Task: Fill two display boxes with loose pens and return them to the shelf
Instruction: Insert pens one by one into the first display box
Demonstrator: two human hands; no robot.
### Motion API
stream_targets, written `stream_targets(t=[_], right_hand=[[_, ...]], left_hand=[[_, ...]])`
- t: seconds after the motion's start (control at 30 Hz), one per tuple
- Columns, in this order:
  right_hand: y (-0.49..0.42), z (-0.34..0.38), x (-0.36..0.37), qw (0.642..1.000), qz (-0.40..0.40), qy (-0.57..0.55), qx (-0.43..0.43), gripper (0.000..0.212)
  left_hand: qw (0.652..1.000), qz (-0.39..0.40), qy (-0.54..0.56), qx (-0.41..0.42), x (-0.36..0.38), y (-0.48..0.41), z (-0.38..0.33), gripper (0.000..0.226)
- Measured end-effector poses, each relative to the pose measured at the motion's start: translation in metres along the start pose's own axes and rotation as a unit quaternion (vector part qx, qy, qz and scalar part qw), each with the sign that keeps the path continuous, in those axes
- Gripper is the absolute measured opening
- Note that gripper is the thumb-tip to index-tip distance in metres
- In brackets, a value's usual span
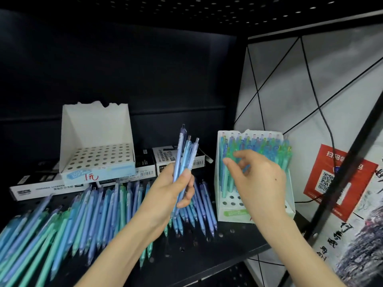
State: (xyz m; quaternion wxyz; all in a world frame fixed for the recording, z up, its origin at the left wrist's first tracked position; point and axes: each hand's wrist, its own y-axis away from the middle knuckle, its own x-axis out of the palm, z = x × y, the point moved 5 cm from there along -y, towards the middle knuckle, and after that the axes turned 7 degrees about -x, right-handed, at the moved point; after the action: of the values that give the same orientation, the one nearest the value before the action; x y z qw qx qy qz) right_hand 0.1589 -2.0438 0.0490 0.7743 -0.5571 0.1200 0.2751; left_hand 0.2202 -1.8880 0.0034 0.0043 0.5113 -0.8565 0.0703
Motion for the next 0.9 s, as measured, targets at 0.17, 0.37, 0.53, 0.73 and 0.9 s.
stream_targets(t=[0.17,0.37,0.53,0.73,0.9], right_hand=[[0.005,0.029,0.003,0.994,-0.01,-0.112,0.014,0.033],[0.009,0.028,0.013,0.954,0.069,-0.265,0.12,0.019],[-0.003,-0.001,-0.036,0.906,0.002,-0.383,0.179,0.013],[-0.007,-0.027,-0.043,0.966,-0.012,-0.23,0.114,0.016],[-0.001,-0.025,-0.023,0.985,0.02,-0.154,0.082,0.008]], left_hand=[[0.998,0.009,-0.047,0.029,0.006,0.003,0.0,0.011],[0.993,0.049,-0.09,0.052,0.015,0.009,-0.001,0.009],[0.992,-0.017,-0.113,0.056,0.007,0.006,0.003,0.023],[0.993,-0.063,-0.103,0.011,-0.003,0.001,0.012,0.019],[0.995,-0.04,-0.089,-0.001,0.001,0.0,0.014,0.022]])
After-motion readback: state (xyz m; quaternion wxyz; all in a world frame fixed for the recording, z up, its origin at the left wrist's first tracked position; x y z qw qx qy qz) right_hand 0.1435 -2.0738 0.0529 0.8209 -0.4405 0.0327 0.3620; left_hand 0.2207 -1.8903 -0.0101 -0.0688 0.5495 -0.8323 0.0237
